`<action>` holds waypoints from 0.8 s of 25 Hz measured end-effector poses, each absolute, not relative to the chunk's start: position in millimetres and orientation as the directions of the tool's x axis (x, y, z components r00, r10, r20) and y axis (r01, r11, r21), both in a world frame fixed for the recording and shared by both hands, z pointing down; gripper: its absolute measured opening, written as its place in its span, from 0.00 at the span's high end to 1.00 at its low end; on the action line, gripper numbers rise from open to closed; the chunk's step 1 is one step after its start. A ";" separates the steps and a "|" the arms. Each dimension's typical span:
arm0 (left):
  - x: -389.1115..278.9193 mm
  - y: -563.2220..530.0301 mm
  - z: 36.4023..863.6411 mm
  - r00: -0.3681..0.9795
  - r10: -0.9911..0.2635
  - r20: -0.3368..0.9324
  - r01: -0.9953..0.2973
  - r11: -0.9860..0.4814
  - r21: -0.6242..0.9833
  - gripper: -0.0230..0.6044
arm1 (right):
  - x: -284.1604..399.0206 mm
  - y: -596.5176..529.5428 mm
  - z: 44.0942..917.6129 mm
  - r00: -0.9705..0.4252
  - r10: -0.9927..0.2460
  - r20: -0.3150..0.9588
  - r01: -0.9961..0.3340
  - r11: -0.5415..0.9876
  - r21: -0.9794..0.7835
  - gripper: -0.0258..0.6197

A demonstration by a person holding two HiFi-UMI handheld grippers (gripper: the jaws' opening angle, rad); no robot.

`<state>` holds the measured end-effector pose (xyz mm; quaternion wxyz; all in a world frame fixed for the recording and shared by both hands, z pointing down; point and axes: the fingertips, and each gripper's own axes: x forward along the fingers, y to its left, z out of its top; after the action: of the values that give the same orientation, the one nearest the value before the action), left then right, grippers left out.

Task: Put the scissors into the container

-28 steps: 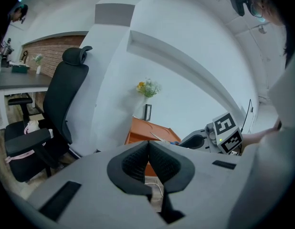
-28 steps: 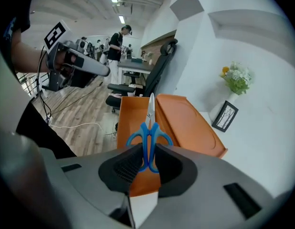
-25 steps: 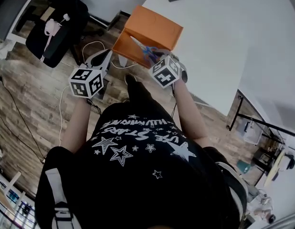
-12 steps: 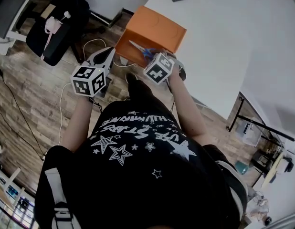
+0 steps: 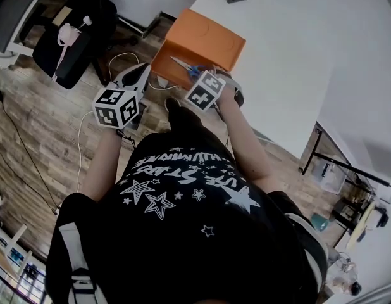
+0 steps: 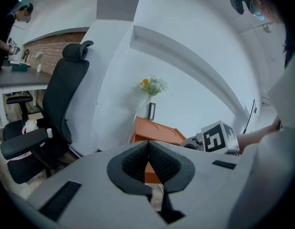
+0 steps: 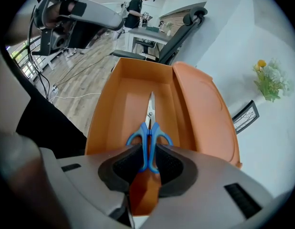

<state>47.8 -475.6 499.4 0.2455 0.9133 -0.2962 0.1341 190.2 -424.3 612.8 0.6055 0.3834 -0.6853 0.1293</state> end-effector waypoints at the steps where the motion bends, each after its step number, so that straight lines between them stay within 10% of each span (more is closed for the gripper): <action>1: 47.6 -475.4 498.9 0.789 -0.475 0.389 -0.606 -0.705 0.369 0.93 | 189.6 -424.1 612.5 0.030 -0.370 0.929 -0.679 0.675 0.290 0.80; 20: 27.7 -431.2 475.8 0.810 -0.478 0.340 -0.579 -0.740 0.341 0.93 | 181.2 -402.0 547.9 0.001 -0.614 0.789 -0.778 0.496 0.386 0.80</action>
<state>27.7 -431.2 475.8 0.2197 0.9256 -0.2855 0.1157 181.2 -402.0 547.9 0.5048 0.4954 -0.7022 0.0810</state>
